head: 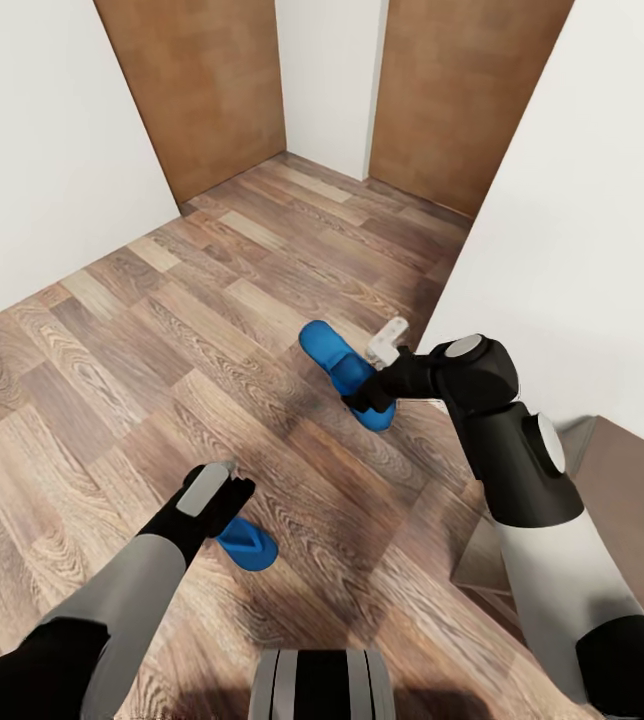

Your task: In the bedroom, move the book from the bed onto either nightstand, and place the two sandals side by side next to the bed.

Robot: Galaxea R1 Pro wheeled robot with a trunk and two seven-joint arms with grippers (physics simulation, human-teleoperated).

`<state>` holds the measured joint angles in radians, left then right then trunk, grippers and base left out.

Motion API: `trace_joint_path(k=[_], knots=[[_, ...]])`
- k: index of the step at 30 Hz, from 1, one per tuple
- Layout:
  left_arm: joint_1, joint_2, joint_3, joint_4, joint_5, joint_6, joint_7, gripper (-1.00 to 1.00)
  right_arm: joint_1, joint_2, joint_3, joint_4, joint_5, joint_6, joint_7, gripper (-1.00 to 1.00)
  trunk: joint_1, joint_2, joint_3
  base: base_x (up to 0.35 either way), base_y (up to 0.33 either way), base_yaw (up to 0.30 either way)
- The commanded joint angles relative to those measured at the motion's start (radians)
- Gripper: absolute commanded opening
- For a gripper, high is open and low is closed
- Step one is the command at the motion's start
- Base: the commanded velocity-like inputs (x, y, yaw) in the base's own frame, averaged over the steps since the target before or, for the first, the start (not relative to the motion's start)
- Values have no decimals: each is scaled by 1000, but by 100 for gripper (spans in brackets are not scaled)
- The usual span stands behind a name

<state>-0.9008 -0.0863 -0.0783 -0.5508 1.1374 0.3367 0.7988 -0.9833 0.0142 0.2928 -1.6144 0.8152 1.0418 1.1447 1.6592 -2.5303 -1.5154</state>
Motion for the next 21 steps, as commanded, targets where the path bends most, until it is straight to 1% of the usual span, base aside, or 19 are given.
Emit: trace_joint_path(k=[1, 2, 3, 4, 5, 8, 10, 13, 21], knots=[[-1, 0, -4, 2, 3, -3, -2, 100, -15, 11, 0, -1, 16, 5, 24, -100, 0, -1, -5, 0, 0, 0], [-2, 0, -4, 6, 2, -10, -9, 100, -30, 23, 0, -1, 19, 5, 38, -100, 1, -1, -9, 0, 0, 0], [-4, -1, -5, 10, 0, -24, -22, 100, -56, 48, 0, -1, 23, 5, 57, -100, 1, -1, -12, 0, 0, 0], [-4, -1, -6, 12, -1, -30, -27, 100, -68, 61, 0, -1, 24, 5, 65, -100, 2, -1, -16, 0, 0, 0], [-5, -2, -7, 14, -3, -39, -34, 100, -88, 82, 0, -1, 26, 5, 76, -100, 2, -1, -20, 0, 0, 0], [-9, -2, -8, 16, -5, -46, -41, 100, -116, 102, 0, -1, 26, 5, 87, -100, 3, -2, -32, 0, 0, 0], [-16, -1, -8, 17, -5, -50, -45, 100, -135, 112, 2, -1, 27, 5, 92, -100, 4, -3, -39, 0, 0, 0], [-22, 1, -8, 18, -6, -51, -47, 100, -143, 117, 3, -1, 27, 5, 95, -100, 6, -3, -51, 0, 0, 0], [-39, 7, -8, 18, -6, -51, -48, 100, -145, 116, 3, -1, 28, 5, 97, -100, 9, -5, -82, 0, 0, 0]])
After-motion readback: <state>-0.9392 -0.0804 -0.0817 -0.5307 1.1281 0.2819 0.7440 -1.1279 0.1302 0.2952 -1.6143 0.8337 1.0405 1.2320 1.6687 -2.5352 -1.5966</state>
